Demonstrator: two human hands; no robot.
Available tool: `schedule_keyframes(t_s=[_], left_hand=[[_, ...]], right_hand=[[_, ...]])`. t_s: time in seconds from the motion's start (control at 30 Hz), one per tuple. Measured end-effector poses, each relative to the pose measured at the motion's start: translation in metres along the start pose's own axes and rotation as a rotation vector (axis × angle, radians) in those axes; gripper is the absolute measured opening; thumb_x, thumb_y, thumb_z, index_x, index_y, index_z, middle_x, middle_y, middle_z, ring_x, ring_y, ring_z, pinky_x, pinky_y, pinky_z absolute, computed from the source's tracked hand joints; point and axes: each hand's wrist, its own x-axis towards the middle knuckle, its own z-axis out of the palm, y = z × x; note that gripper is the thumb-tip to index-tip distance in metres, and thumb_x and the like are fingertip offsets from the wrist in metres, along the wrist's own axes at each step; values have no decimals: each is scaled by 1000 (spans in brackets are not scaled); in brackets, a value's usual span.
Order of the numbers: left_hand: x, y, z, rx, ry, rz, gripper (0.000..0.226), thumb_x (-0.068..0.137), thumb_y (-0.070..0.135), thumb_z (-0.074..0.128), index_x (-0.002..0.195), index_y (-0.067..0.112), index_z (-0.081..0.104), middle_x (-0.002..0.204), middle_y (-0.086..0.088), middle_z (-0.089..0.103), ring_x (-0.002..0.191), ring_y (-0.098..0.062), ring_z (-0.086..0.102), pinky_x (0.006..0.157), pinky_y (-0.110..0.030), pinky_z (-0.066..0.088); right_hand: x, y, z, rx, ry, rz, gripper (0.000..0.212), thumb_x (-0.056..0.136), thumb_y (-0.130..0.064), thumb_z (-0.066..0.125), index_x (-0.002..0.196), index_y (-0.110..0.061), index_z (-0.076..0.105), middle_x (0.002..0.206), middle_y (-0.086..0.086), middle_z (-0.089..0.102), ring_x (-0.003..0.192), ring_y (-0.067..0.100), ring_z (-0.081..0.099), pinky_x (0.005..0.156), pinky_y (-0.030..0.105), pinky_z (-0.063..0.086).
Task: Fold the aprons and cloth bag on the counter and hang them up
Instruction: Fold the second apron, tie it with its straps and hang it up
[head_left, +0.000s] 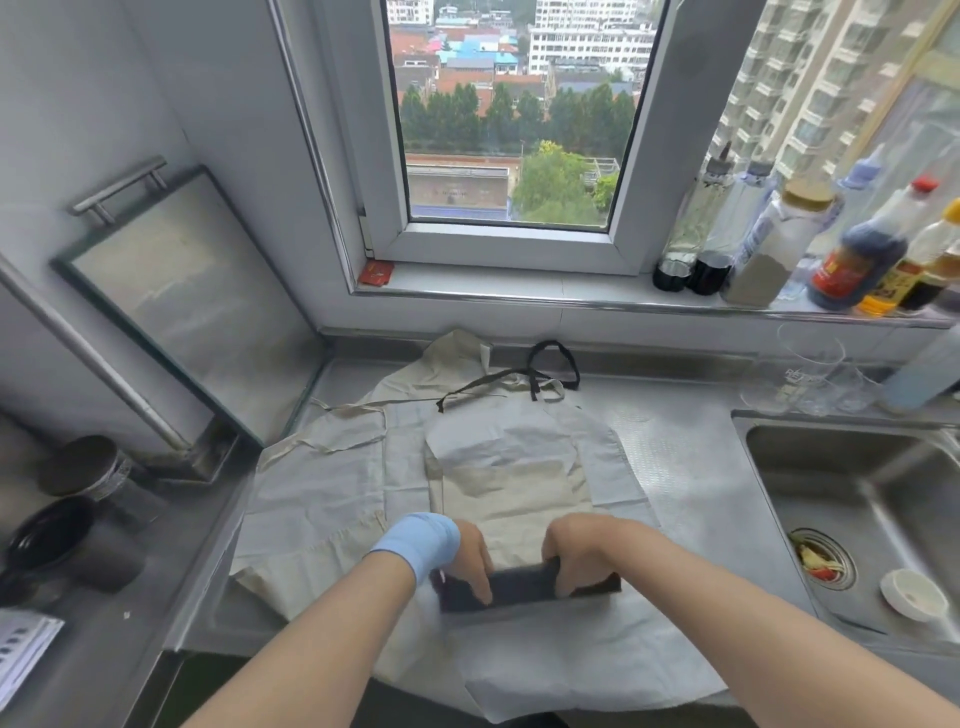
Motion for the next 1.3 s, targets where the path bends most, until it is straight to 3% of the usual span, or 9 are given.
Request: schedule_keyframes(t_s=[0.07, 0.13, 0.3, 0.5, 0.77, 0.97, 1.1, 1.2, 1.3], left_hand=[[6, 2, 1, -1, -123, -2, 53, 80, 47, 71, 129, 29, 61, 126, 3, 64, 114, -20, 61, 95, -34, 51], [15, 0, -3, -13, -26, 25, 45, 82, 47, 67, 125, 33, 64, 120, 6, 67, 107, -17, 64, 96, -33, 51], [46, -9, -30, 19, 494, 109, 38, 88, 30, 58, 126, 37, 58, 131, 6, 55, 123, -17, 50, 102, -33, 43], [77, -30, -54, 125, 415, 23, 46, 89, 34, 55, 134, 35, 48, 143, 1, 36, 133, -26, 33, 104, -37, 36], [115, -54, -126, -295, 845, -38, 35, 90, 19, 53, 123, 29, 57, 131, 3, 48, 125, -21, 44, 99, -39, 44], [153, -48, -186, -219, 698, -90, 60, 92, 20, 52, 147, 29, 29, 144, 3, 44, 125, -26, 50, 98, -39, 45], [167, -44, -205, -221, 650, -207, 31, 85, 27, 57, 116, 29, 58, 109, -1, 66, 100, -29, 62, 78, -30, 46], [170, -48, -219, -742, 760, -171, 16, 88, 25, 53, 96, 19, 65, 81, -6, 64, 71, -29, 61, 61, -25, 46], [168, -64, -230, -1464, 884, -144, 24, 91, 10, 45, 109, 7, 59, 79, -7, 60, 54, -26, 62, 43, -22, 48]], right_hand=[[5, -1, -2, 220, -225, 49, 44, 68, -54, 74, 103, -27, 73, 95, -5, 69, 91, 22, 68, 81, 36, 57], [15, -1, -4, 398, -264, 52, 47, 76, -59, 66, 111, -28, 69, 98, -7, 71, 91, 18, 69, 86, 36, 52], [48, 18, -22, 175, 350, 67, 38, 91, -35, 49, 128, -33, 60, 131, -1, 56, 123, 22, 52, 98, 34, 43], [89, 47, -26, 213, 269, 59, 27, 91, -38, 50, 113, -37, 66, 120, -1, 48, 115, 23, 51, 92, 36, 46], [151, 86, -96, 554, 640, 292, 35, 91, -23, 49, 125, -25, 60, 129, 0, 59, 115, 22, 57, 92, 33, 45], [196, 99, -140, 716, 630, 261, 40, 87, -28, 59, 127, -23, 59, 121, -2, 65, 107, 23, 64, 85, 33, 52], [213, 95, -151, 931, 634, 205, 30, 79, -21, 68, 109, -28, 67, 96, -9, 69, 84, 16, 67, 75, 30, 54], [222, 99, -158, 984, 690, 258, 4, 80, -23, 69, 82, -21, 71, 75, -6, 68, 76, 17, 63, 72, 28, 49], [232, 106, -167, 1167, 793, 343, 15, 83, -28, 61, 77, -16, 68, 73, 3, 71, 76, 28, 68, 73, 38, 57]])
